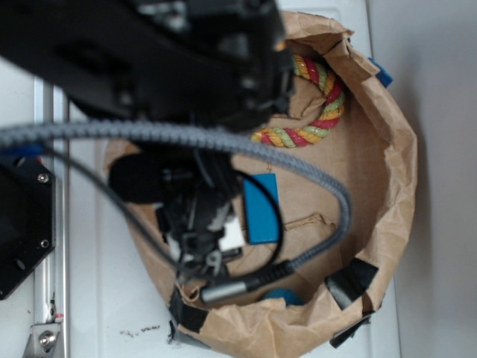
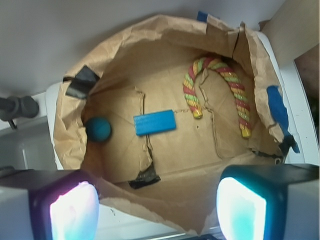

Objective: Grab the blue block.

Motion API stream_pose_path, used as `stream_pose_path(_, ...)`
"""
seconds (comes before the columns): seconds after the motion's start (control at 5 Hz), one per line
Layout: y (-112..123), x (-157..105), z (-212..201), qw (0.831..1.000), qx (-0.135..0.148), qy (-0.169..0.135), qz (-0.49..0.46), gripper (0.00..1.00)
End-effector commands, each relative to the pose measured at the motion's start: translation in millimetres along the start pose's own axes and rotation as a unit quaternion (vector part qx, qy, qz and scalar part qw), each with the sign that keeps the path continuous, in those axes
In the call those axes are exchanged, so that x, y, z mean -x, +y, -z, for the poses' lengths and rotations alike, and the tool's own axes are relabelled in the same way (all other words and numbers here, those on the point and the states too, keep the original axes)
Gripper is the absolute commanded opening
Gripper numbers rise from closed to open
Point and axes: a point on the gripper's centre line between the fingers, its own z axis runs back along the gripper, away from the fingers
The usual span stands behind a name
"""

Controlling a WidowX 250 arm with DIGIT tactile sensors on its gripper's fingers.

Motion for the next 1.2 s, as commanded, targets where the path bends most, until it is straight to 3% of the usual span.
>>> stream_pose_path(0.0, -30.0, 8.8, 4.7, 0.976, 0.007, -0.077, -0.204, 1.0)
stream_pose_path(0.2, -36.3, 19.4, 16.0, 0.942, 0.003, -0.038, -0.332, 1.0)
stream_pose_path(0.4, -32.0, 29.9, 15.7, 0.892, 0.01, -0.023, -0.452, 1.0)
stream_pose_path(1.0, -32.0, 29.9, 15.7, 0.892, 0.01, -0.023, -0.452, 1.0)
